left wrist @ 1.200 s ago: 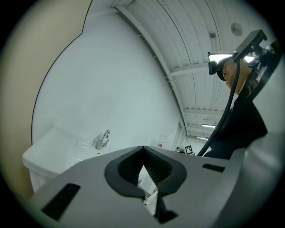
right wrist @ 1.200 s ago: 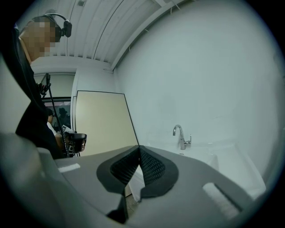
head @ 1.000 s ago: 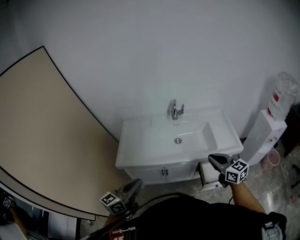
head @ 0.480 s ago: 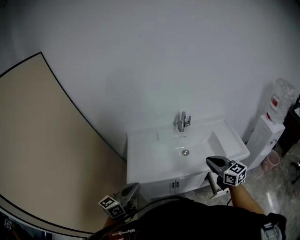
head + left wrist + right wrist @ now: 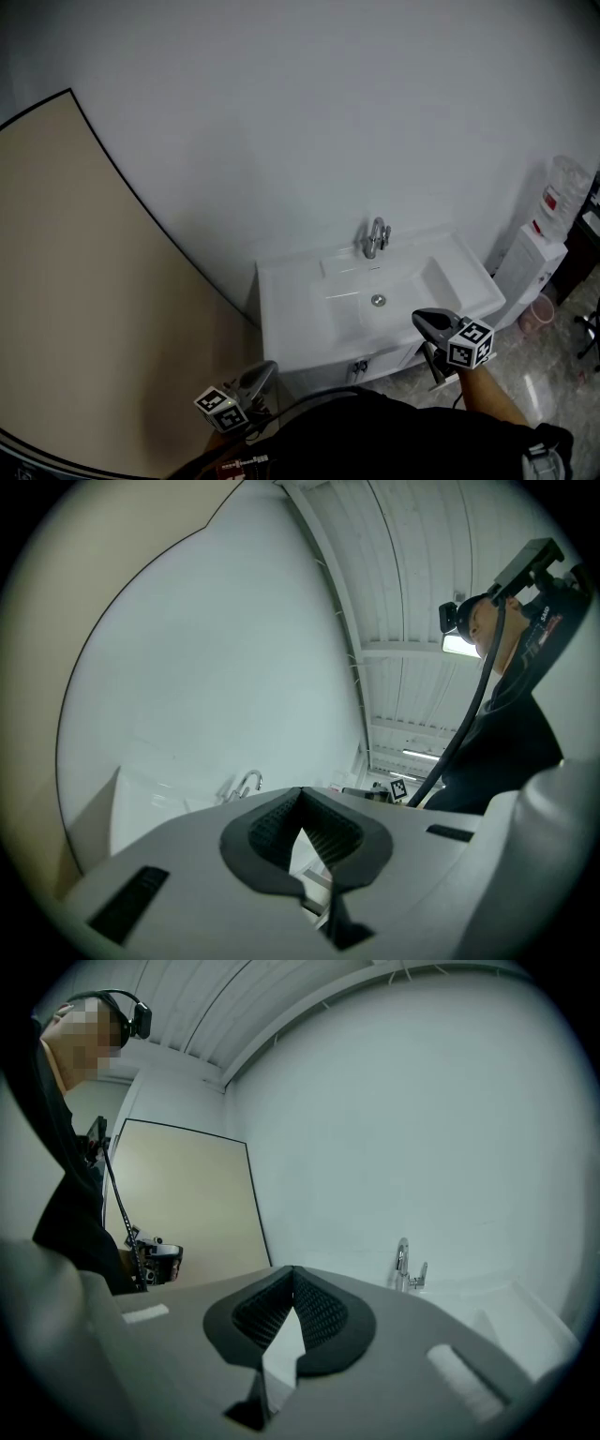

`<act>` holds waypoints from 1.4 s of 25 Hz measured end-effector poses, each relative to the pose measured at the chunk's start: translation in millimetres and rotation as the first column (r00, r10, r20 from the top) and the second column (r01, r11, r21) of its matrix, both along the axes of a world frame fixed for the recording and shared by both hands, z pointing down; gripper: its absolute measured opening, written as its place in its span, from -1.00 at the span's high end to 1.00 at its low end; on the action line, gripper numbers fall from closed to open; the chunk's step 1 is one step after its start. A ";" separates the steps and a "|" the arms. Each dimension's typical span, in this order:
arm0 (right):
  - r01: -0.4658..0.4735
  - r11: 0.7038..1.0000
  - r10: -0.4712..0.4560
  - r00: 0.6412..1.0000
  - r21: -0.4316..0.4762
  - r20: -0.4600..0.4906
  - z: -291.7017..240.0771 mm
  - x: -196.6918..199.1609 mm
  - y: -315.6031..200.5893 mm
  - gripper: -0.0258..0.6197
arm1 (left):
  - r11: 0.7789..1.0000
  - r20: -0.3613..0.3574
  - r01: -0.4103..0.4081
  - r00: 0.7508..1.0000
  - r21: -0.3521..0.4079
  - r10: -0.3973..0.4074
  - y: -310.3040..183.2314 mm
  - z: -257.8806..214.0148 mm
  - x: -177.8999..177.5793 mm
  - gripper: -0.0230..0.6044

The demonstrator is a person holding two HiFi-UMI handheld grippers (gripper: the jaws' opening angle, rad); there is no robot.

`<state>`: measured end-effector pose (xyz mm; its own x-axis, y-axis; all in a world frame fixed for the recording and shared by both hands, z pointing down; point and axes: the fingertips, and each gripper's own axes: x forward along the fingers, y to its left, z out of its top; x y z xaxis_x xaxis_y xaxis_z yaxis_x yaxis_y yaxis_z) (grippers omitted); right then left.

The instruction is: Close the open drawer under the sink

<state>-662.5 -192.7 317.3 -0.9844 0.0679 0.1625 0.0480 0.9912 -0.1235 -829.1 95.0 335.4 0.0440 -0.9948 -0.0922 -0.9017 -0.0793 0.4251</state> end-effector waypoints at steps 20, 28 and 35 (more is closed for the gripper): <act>0.147 0.989 -0.147 0.989 0.010 0.021 2.4 -64.9 -139.2 0.92 | 0.990 -0.004 0.141 0.990 0.019 -0.141 -122.5 5.0 -19.7 0.93; 0.205 0.978 -0.205 0.979 -0.037 0.017 17.6 -68.5 -215.5 0.92 | 0.983 0.003 0.182 0.983 -0.034 -0.182 -199.9 3.6 -4.2 0.93; 0.237 0.968 -0.237 0.971 -0.085 0.015 39.9 -78.1 -253.4 0.92 | 0.977 -0.008 0.202 0.979 -0.072 -0.203 -238.9 14.7 -3.8 0.93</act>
<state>-740.6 -446.2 357.2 -0.9392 0.3129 0.1412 0.2810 0.9371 -0.2070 -832.9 -143.9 350.2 -0.1600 -0.9869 -0.0205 -0.8895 0.1352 0.4366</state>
